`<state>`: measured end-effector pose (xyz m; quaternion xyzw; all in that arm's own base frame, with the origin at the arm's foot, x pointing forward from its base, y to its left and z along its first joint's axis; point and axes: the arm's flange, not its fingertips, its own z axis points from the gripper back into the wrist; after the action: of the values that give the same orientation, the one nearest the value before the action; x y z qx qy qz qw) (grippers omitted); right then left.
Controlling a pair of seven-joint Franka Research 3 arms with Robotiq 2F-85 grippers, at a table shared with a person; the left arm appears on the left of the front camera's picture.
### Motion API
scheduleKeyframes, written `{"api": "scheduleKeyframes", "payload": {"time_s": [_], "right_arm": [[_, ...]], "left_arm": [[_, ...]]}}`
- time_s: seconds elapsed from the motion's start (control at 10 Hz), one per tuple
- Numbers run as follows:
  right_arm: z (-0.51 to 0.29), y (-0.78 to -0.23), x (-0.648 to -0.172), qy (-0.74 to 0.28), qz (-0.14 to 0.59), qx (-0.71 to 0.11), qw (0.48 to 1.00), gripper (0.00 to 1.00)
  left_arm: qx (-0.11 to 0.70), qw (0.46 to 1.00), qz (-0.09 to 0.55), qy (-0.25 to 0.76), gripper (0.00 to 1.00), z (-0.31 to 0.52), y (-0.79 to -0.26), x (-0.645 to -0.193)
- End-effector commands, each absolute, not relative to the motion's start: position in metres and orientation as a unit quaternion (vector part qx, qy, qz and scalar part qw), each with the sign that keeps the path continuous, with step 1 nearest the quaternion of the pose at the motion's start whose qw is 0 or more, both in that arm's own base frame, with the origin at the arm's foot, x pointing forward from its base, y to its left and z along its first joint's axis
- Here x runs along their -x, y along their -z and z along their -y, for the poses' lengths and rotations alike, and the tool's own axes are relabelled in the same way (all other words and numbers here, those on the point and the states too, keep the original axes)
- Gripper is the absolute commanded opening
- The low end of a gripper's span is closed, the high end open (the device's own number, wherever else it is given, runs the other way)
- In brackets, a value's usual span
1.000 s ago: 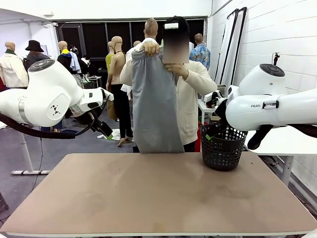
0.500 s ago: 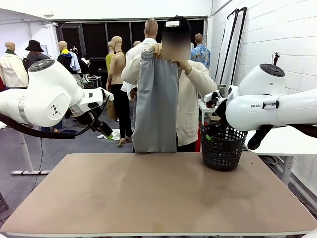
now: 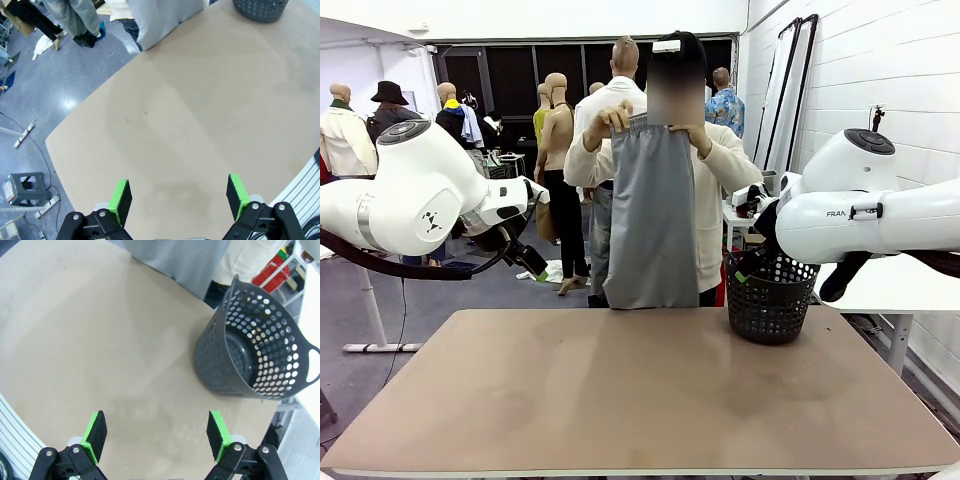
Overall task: Fold the training pants.
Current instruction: Grab both ends of the Training pants handed by a person.
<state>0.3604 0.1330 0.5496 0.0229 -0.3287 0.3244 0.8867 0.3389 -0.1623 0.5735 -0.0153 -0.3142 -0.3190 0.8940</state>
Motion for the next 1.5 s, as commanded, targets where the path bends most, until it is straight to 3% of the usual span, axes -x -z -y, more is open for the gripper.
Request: {"api": "scheduleKeyframes", "payload": {"time_s": [0.0,1.4], "right_arm": [[-0.1331,-0.5482,-0.3604,-0.326,0.328,-0.027,0.886,1.0],[-0.1331,-0.5482,-0.3604,-0.326,0.328,-0.027,0.886,1.0]], "left_arm": [[0.016,0.894,0.313,0.319,1.0,0.1623,-0.5728,-0.3389],[0.016,0.894,0.313,0.319,1.0,0.1623,-0.5728,-0.3389]]}}
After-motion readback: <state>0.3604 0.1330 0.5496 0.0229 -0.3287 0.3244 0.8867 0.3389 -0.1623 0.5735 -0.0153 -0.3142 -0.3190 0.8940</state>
